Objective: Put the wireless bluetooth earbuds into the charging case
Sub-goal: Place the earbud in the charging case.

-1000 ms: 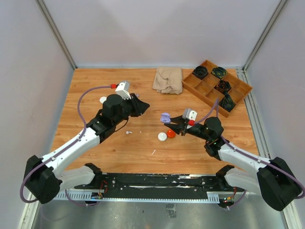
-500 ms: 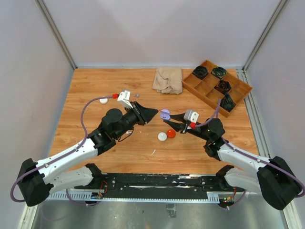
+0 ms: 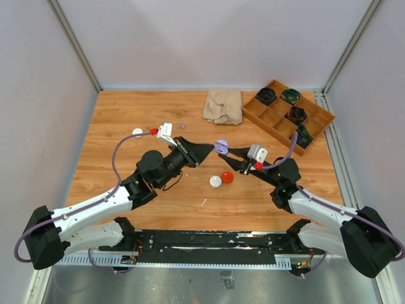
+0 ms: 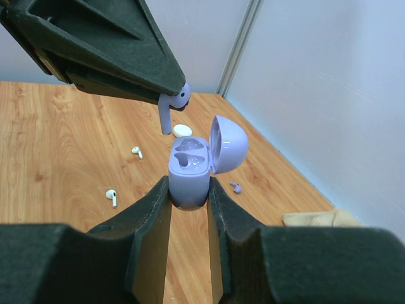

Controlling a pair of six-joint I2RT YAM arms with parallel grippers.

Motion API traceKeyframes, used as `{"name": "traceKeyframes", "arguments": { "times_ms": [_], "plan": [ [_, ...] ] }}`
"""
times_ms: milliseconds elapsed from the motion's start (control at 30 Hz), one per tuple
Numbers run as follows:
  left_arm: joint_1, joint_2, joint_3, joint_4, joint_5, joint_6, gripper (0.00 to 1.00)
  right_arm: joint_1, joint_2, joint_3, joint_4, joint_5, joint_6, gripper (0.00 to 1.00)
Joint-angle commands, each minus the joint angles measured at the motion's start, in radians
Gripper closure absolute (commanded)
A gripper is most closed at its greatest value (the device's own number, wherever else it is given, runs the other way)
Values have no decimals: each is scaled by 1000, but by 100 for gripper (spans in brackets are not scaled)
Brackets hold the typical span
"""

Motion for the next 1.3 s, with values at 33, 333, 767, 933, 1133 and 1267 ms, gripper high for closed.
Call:
{"name": "traceKeyframes", "arguments": {
  "times_ms": [33,333,767,933,1133,1267],
  "plan": [
    [-20,19,28,70,-26,-10,86,27,10,-21,81,16,3,99],
    [-28,69,46,113,-23,-13,86,29,7,-28,93,10,6,99],
    [-32,97,43,128,-15,-26,86,29,-2,-36,103,13,3,99],
    [-43,102,39,128,-10,-40,85,29,-6,-39,107,16,0,99],
    [-51,115,37,123,-20,-34,84,29,-13,-45,113,23,-3,99],
    [-52,109,20,123,-47,-27,83,29,-25,-54,113,31,-9,99]
  ]
}}
